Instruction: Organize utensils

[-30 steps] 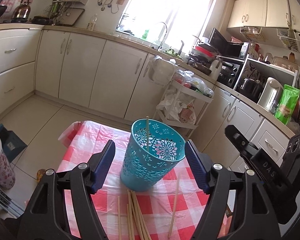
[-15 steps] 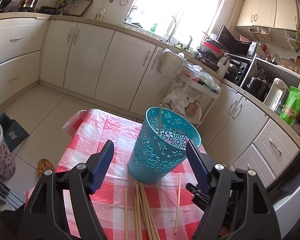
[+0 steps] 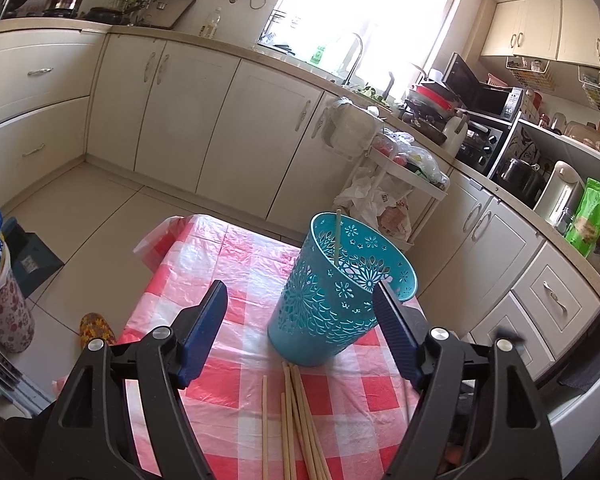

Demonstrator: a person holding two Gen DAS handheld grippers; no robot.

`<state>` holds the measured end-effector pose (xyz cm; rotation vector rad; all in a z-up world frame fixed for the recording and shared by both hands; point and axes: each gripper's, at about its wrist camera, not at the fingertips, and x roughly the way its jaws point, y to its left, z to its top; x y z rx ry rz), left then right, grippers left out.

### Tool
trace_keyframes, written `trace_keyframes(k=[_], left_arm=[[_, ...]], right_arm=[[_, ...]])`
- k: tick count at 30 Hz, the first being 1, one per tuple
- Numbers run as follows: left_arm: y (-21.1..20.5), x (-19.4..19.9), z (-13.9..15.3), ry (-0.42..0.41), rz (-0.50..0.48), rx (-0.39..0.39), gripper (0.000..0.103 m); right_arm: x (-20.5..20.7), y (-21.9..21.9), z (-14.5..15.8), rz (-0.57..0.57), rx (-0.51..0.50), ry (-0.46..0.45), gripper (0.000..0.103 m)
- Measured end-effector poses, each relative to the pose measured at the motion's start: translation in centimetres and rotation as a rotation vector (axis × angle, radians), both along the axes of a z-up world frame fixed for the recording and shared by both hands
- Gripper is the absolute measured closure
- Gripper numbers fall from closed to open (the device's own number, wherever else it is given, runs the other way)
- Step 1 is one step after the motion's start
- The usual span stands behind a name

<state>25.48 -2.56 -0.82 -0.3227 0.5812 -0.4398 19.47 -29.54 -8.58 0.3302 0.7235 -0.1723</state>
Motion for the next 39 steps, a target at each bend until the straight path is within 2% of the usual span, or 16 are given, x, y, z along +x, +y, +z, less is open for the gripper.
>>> trace_keyframes(k=[5,8,13,19,21,25,29,32,36,39], left_arm=[[-0.2,-0.6,0.1,-0.002,-0.005,-0.010,0.032],[-0.4,-1.1,0.4,-0.016,-0.012,-0.018,0.031],[-0.3,-2.1,1.2,-0.051,0.005,-0.041,0.030],[1.8,-2.2,2.3,-0.098,0.099,-0.106,0.027],[2.3,-1.9,2.6,-0.106,0.120,-0.119,0.026],[2.9,-1.5,2.8,-0.106,0.129,-0.116,0.025],[3.3,-1.5,2.4,-0.105,0.140,-0.100,0.025],[3.4,-1.5,1.9,-0.078,0.144,-0.098,0.024],[3.3,-1.7,1.4,-0.056,0.143,-0.091,0.024],[3.1,-2.0,1.3,-0.051,0.133,-0.076,0.024]], right_arm=[[-1.9,0.0,7.1,0.026,0.137,-0.329,0.097],[-1.7,0.6,10.6,0.049,0.184,-0.467,0.097],[0.7,2.1,13.9,0.072,0.212,-0.614,0.097],[5.3,2.2,15.5,0.050,0.208,-0.754,0.097],[7.0,2.4,14.5,0.040,0.186,-0.749,0.097],[10.0,2.3,10.0,0.053,0.173,-0.583,0.096],[7.1,1.9,7.2,0.058,0.169,-0.524,0.096],[4.4,1.5,6.5,0.053,0.156,-0.485,0.095],[2.2,0.9,5.7,0.051,0.156,-0.424,0.085],[1.0,0.5,5.1,0.056,0.166,-0.377,0.084]])
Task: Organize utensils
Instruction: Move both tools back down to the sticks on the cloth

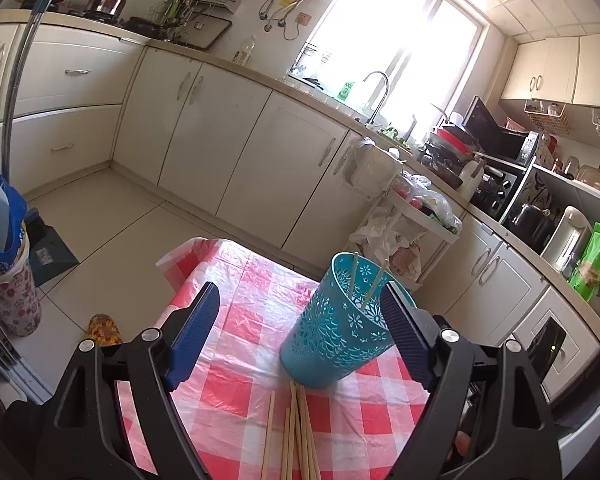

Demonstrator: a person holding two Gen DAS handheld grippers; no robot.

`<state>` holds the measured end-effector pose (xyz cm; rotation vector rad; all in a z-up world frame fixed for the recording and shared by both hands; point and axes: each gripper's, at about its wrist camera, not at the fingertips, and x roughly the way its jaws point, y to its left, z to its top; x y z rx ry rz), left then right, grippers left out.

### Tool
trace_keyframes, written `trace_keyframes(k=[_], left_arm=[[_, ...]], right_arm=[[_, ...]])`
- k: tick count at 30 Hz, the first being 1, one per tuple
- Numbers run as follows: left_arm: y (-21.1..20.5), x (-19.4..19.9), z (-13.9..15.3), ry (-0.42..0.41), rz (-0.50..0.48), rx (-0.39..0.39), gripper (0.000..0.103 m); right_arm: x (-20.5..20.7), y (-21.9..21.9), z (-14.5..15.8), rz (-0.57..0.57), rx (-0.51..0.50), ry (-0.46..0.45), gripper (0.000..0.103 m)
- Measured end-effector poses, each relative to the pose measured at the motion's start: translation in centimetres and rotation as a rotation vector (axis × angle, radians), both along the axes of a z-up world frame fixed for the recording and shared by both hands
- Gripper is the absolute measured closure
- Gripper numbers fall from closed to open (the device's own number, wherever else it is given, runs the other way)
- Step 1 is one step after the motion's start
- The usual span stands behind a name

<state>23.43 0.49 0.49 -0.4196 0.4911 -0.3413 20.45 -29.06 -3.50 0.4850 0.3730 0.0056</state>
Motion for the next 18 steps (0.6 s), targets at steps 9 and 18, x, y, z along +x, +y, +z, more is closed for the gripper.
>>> trace_keyframes(k=[9,18], left_arm=[[0.3,-1.5,1.2,-0.022,-0.009,0.042,0.023],[-1.5,-0.5,-2.8,0.166,-0.035,0.285,0.017]], right_arm=[[-6.4,2.2,-3.8,0.055,0.002,0.218,0.061],[-9.2,4.0,-7.0,0.040,-0.144,0.445,0.061]])
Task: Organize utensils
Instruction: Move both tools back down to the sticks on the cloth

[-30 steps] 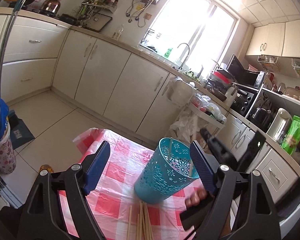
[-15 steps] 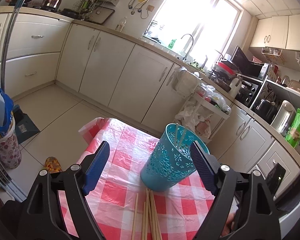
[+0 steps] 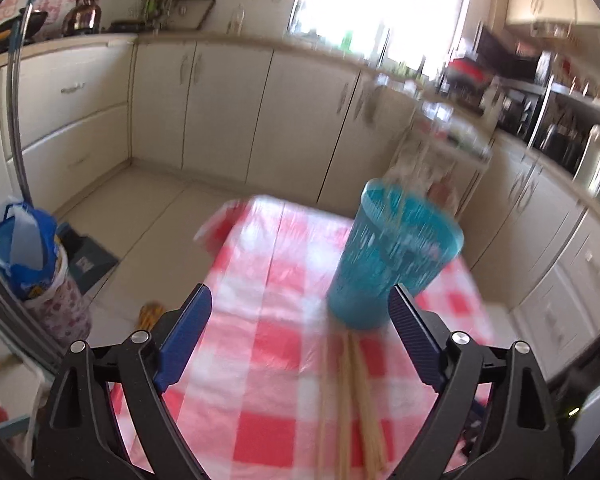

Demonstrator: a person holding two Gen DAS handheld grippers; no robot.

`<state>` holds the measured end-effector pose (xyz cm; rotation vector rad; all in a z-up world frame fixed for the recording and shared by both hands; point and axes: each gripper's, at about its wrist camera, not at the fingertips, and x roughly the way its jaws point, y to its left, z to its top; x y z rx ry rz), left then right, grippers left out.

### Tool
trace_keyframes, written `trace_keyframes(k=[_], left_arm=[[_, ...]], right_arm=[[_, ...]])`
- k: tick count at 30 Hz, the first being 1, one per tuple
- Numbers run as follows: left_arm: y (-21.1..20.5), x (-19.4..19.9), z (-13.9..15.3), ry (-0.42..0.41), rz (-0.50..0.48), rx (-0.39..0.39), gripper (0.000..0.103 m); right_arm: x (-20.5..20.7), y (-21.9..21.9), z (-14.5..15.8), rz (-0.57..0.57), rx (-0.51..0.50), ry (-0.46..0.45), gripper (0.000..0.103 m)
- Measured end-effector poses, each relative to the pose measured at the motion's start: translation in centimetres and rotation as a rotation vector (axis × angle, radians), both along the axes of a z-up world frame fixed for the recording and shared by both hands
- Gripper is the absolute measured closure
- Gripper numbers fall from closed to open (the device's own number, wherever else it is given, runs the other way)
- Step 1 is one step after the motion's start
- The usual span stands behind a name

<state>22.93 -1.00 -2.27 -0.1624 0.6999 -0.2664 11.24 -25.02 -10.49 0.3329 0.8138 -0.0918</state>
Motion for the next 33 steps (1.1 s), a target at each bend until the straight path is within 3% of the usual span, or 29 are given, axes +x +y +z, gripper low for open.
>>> trace_keyframes(k=[5,12,33], left_arm=[[-1.0,-0.7,-4.8,0.116,-0.042,0.117,0.017],[-1.8,-2.2,-6.4,0.130,-0.054,0.204,0.017],[-3.7,-1.4,-8.4,0.135,-0.080,0.276,0.017]], right_arm=[[-0.9,0.3,-1.2,0.011,0.004,0.042,0.061],[-2.1,0.3,-1.9,-0.003,0.017,0.070,0.059],[-1.8,1.3,-2.7,0.017,-0.023,0.073,0.057]])
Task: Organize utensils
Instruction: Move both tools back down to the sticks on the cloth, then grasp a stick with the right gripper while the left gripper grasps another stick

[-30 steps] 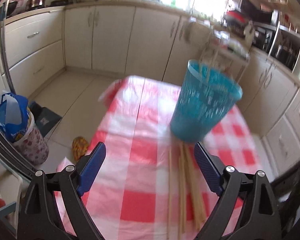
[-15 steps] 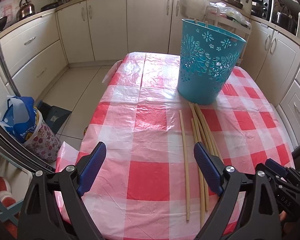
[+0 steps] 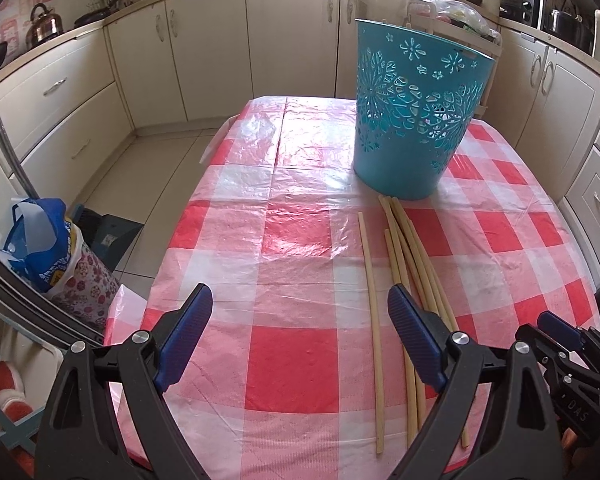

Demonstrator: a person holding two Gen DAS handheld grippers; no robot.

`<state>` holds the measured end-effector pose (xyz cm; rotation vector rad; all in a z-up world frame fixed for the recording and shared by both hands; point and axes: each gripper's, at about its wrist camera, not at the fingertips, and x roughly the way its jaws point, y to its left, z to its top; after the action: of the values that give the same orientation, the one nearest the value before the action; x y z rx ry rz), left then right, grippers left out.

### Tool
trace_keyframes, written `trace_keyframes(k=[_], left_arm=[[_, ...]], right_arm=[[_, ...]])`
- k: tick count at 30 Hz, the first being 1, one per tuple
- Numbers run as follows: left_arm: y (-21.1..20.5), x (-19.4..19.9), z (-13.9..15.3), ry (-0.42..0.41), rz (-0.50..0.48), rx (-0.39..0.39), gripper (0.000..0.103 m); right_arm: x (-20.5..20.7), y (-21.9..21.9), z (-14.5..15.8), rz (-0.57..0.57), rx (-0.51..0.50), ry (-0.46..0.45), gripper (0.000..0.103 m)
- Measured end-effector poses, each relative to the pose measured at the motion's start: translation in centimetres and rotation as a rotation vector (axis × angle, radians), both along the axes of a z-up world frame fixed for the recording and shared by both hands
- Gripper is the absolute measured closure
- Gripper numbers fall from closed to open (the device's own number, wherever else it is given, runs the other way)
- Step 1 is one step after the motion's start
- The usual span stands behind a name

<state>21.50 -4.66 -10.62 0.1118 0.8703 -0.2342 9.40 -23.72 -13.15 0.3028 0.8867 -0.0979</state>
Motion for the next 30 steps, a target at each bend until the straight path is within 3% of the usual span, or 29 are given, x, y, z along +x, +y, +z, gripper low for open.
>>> trace_keyframes(k=[20,30], left_arm=[[-0.4,2.8,-1.7,0.032,0.006,0.004,0.017],[-2.4,5.0,-2.7,0.037,-0.015,0.032,0.018]], right_arm=[[5.3,4.8,-0.8,0.128,-0.117,0.020,0.057],[6.8,5.0,-1.1,0.142,-0.105,0.026,0.057]])
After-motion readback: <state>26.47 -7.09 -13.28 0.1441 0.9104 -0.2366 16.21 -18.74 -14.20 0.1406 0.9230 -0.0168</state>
